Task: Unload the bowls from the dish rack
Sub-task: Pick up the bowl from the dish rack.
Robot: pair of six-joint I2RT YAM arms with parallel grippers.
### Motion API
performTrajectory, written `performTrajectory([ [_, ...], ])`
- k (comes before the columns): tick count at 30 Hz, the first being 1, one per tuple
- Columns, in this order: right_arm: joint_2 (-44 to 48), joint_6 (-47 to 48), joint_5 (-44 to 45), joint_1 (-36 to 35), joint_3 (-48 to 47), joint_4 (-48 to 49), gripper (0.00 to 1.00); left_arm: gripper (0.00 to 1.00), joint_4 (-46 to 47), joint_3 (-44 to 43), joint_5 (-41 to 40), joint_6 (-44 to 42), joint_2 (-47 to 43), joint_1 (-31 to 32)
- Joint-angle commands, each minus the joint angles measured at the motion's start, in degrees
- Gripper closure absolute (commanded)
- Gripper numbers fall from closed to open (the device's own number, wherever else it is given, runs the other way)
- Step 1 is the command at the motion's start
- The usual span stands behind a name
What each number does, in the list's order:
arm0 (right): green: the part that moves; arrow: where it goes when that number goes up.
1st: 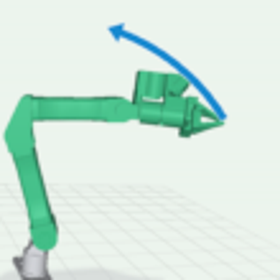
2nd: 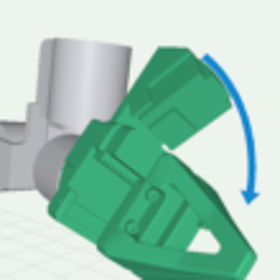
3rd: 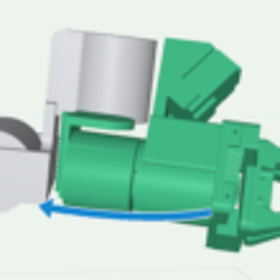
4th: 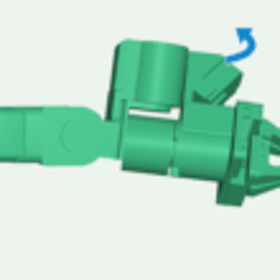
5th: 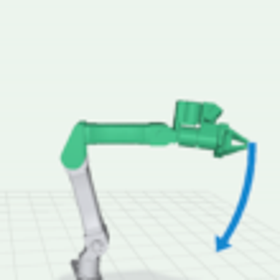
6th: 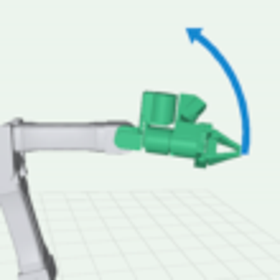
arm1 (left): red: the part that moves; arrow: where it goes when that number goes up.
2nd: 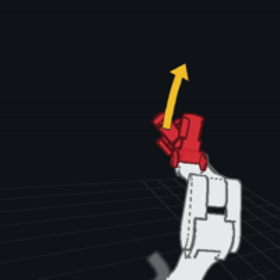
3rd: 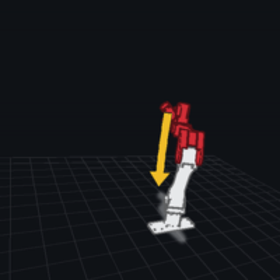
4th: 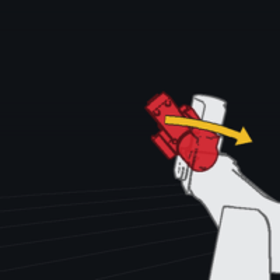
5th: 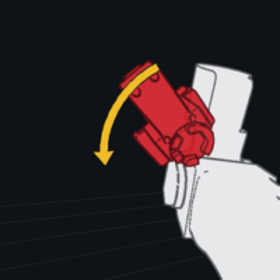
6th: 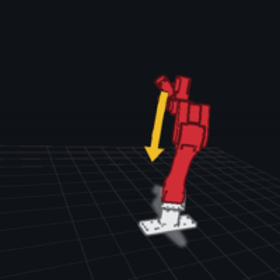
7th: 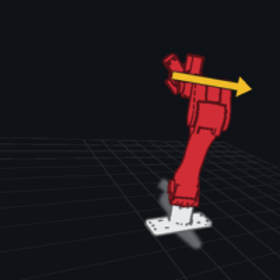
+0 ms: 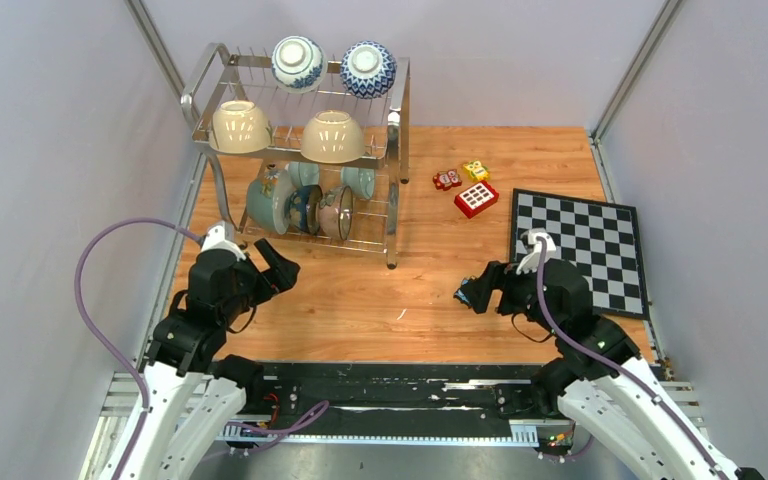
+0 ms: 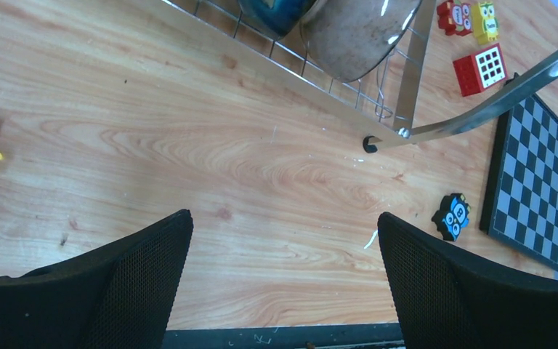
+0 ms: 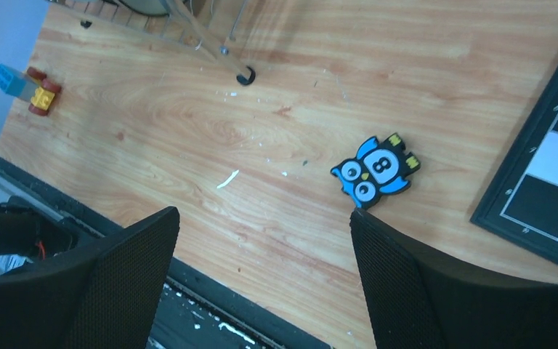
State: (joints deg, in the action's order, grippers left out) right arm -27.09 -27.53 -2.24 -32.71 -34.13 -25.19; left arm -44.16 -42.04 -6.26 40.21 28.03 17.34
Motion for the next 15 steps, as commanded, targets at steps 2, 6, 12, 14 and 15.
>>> performTrajectory([
  [2, 0.3, -3.5, -7.1, 0.6, 3.7, 4.7, 0.13, 0.02, 3.4, 1.9, 0.7, 1.8, -1.2, 0.1],
  [6, -1.8, -4.8, -10.8, -0.5, 4.5, 8.1, 0.18, 0.05, 3.7, 2.1, 2.7, -1.1, -0.5, 0.1],
  [12, -7.1, -5.6, -7.7, -4.9, 3.9, 12.5, 0.19, 0.10, 12.2, 6.3, 12.0, 3.1, -1.8, 0.1],
  [14, -8.5, -6.7, -7.2, -5.7, 4.1, 14.7, 0.19, 0.14, 17.4, 8.7, 14.6, 7.7, -3.0, 0.7],
  [15, -9.3, -6.9, -7.2, -6.1, 4.2, 15.8, 0.19, 0.15, 20.1, 9.8, 14.7, 10.1, -4.6, 1.6],
])
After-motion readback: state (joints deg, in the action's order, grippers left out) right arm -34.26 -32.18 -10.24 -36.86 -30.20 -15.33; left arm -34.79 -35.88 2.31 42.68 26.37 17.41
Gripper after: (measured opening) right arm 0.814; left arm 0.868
